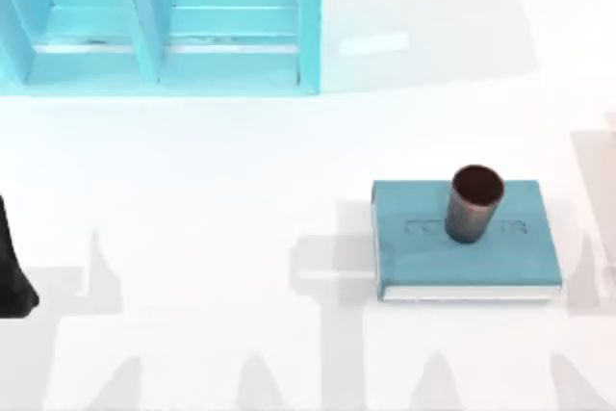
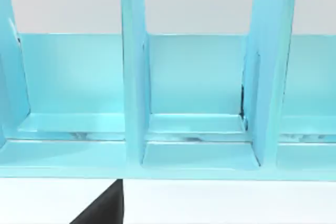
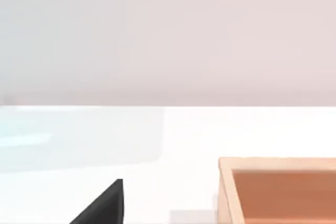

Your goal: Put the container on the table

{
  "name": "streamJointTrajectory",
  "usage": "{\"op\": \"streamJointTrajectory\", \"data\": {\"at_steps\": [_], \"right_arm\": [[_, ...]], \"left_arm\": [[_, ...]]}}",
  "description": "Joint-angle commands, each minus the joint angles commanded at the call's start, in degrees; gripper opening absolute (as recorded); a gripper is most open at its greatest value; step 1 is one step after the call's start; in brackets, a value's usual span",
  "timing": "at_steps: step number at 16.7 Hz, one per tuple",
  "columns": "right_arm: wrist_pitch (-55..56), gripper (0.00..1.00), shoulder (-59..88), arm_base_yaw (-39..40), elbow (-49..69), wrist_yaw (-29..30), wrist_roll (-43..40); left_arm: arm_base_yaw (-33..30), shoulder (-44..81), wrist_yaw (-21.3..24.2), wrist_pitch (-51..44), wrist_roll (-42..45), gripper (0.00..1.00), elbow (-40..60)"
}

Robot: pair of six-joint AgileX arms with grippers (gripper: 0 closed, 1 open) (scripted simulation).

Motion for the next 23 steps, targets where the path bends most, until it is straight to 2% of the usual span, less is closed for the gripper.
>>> {"op": "streamJointTrajectory", "data": {"at_steps": [5,10,16,23], "right_arm": [[0.00,1.00,0.00,0.00,0.00,0.00,0.00],[0.00,1.00,0.00,0.00,0.00,0.00,0.00],[0.00,1.00,0.00,0.00,0.00,0.00,0.00],[0.00,1.00,0.00,0.00,0.00,0.00,0.00]], "left_arm": [[-0.86,2.80,-0.04,-2.15,-0.09,1.00,1.54],[-5.06,14.68,-0.55,-10.21,-3.23,1.00,13.03],[-13.66,37.01,-2.20,-24.50,-11.83,1.00,39.34],[-26.98,70.77,-5.32,-46.24,-24.89,1.00,78.39]]}}
